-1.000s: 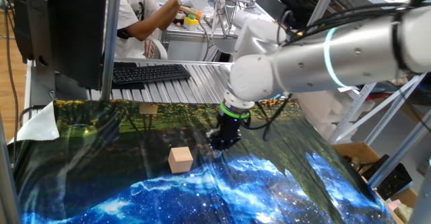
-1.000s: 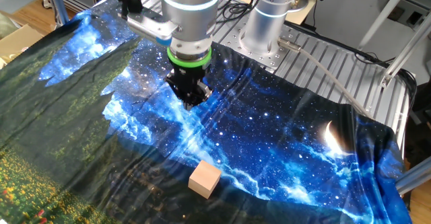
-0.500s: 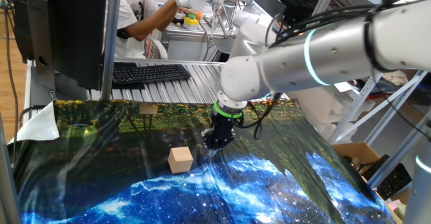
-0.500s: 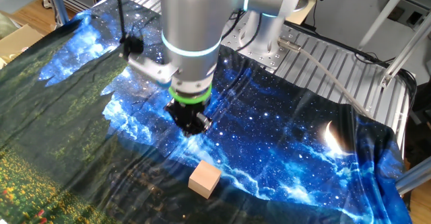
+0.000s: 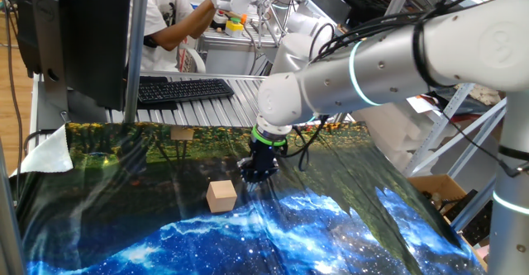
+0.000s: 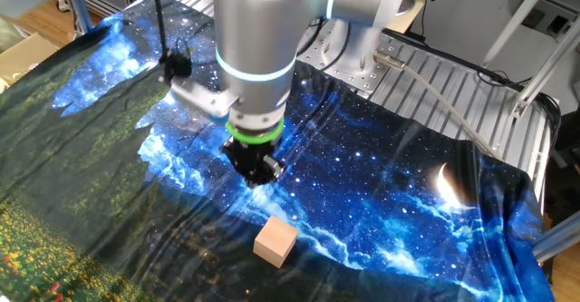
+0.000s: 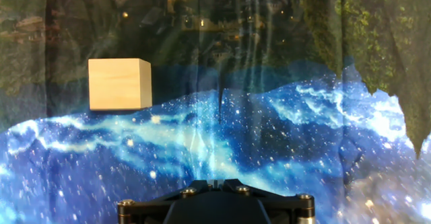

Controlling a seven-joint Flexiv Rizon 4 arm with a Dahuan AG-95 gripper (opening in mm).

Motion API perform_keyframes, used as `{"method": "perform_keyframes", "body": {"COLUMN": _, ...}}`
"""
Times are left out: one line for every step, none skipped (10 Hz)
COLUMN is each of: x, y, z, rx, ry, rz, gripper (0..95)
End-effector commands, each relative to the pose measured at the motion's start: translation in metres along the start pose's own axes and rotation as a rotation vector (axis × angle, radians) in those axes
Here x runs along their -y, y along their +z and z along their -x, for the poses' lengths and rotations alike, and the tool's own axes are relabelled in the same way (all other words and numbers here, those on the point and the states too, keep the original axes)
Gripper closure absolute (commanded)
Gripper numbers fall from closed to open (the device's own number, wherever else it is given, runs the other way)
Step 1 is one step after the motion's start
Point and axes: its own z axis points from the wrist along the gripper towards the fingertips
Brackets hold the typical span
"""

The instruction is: Approach and touch the side of the small block

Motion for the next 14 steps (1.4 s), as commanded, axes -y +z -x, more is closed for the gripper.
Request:
{"method": "perform_keyframes", "body": {"x": 0.004, "y": -0.001, "z": 0.001, "rx": -0.002, "ry": -0.006, "rz": 0.001, "gripper": 95.0}}
{"method": "perform_keyframes", "body": {"x": 0.004, "y": -0.002, "z": 0.001, "rx": -0.001, "ry": -0.007, "rz": 0.0, "gripper": 95.0}}
{"method": "perform_keyframes", "body": {"x": 0.005, "y": -0.001, "z": 0.002, "rx": -0.005, "ry": -0.006, "rz": 0.0, "gripper": 95.0}}
{"method": "perform_keyframes", "body": {"x": 0.005, "y": -0.001, "z": 0.002, "rx": -0.005, "ry": -0.004, "rz": 0.004, "gripper": 95.0}}
{"method": "perform_keyframes", "body": {"x": 0.005, "y": -0.001, "z": 0.002, "rx": -0.008, "ry": -0.006, "rz": 0.003, "gripper": 95.0}}
{"method": "perform_keyframes", "body": {"x": 0.004, "y": 0.0, "z": 0.002, "rx": -0.009, "ry": -0.005, "rz": 0.003, "gripper": 95.0}}
{"method": "perform_keyframes", "body": {"x": 0.002, "y": 0.002, "z": 0.002, "rx": -0.01, "ry": -0.004, "rz": 0.0, "gripper": 95.0}}
{"method": "perform_keyframes", "body": {"x": 0.0, "y": 0.004, "z": 0.001, "rx": -0.011, "ry": -0.003, "rz": 0.0, "gripper": 95.0}}
{"method": "perform_keyframes", "body": {"x": -0.001, "y": 0.005, "z": 0.001, "rx": -0.009, "ry": -0.001, "rz": -0.002, "gripper": 95.0}}
{"method": "perform_keyframes", "body": {"x": -0.004, "y": 0.007, "z": 0.0, "rx": -0.01, "ry": 0.005, "rz": 0.005, "gripper": 95.0}}
{"method": "perform_keyframes", "body": {"x": -0.006, "y": 0.009, "z": -0.002, "rx": -0.009, "ry": 0.007, "rz": 0.002, "gripper": 95.0}}
{"method": "perform_keyframes", "body": {"x": -0.009, "y": 0.012, "z": -0.004, "rx": -0.01, "ry": 0.012, "rz": 0.003, "gripper": 95.0}}
{"method": "perform_keyframes", "body": {"x": -0.011, "y": 0.013, "z": -0.006, "rx": -0.008, "ry": 0.016, "rz": 0.005, "gripper": 95.0}}
{"method": "perform_keyframes", "body": {"x": -0.014, "y": 0.016, "z": -0.008, "rx": -0.009, "ry": 0.025, "rz": 0.011, "gripper": 95.0}}
